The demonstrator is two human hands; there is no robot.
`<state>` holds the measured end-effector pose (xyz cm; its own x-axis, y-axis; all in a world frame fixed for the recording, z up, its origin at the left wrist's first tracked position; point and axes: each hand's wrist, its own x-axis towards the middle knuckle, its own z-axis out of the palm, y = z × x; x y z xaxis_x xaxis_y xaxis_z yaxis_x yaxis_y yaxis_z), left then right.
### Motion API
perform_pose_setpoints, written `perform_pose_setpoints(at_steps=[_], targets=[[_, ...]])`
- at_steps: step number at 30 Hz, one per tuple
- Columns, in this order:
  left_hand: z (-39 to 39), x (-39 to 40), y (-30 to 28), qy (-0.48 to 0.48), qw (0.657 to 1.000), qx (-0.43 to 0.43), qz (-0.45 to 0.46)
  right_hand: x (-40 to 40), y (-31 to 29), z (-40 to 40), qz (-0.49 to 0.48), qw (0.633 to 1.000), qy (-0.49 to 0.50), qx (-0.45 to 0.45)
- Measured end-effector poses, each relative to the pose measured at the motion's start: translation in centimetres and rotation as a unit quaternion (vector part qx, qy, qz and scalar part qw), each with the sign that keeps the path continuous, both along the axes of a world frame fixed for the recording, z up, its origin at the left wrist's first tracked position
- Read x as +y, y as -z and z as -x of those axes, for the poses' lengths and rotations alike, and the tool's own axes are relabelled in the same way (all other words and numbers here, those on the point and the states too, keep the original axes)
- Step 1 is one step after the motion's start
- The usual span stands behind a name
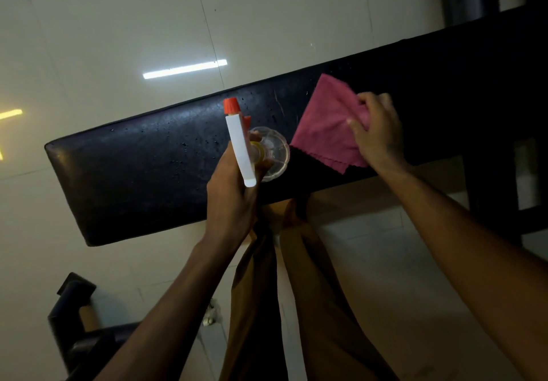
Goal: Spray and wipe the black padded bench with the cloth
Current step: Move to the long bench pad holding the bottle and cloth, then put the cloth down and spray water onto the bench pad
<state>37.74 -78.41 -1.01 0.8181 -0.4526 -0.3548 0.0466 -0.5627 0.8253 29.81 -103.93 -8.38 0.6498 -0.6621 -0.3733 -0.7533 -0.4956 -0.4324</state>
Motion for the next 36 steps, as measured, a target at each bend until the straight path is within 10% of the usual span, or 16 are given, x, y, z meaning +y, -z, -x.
perform_pose_setpoints(at_steps=[6,18,25,36], targets=[[0.0,-1.2,0.6,-0.004,1.0,-0.014,-0.014,-0.3,1.0,-0.2,0.039,0.994,-0.032,0.092],[-0.3,-1.0,3.5,-0.024,0.997,-0.059,-0.048,7.8,-6.4,-2.9,-0.25,0.942,-0.158,-0.157],[-0.8,3.4,3.3,0.083,0.985,-0.071,-0.134,9.3,-5.5,-2.9,-0.228,0.938,-0.225,-0.131],[-2.5,16.2,2.9,-0.028,0.967,-0.027,-0.252,15.1,-5.6,-8.2,-0.065,0.941,-0.159,-0.293]])
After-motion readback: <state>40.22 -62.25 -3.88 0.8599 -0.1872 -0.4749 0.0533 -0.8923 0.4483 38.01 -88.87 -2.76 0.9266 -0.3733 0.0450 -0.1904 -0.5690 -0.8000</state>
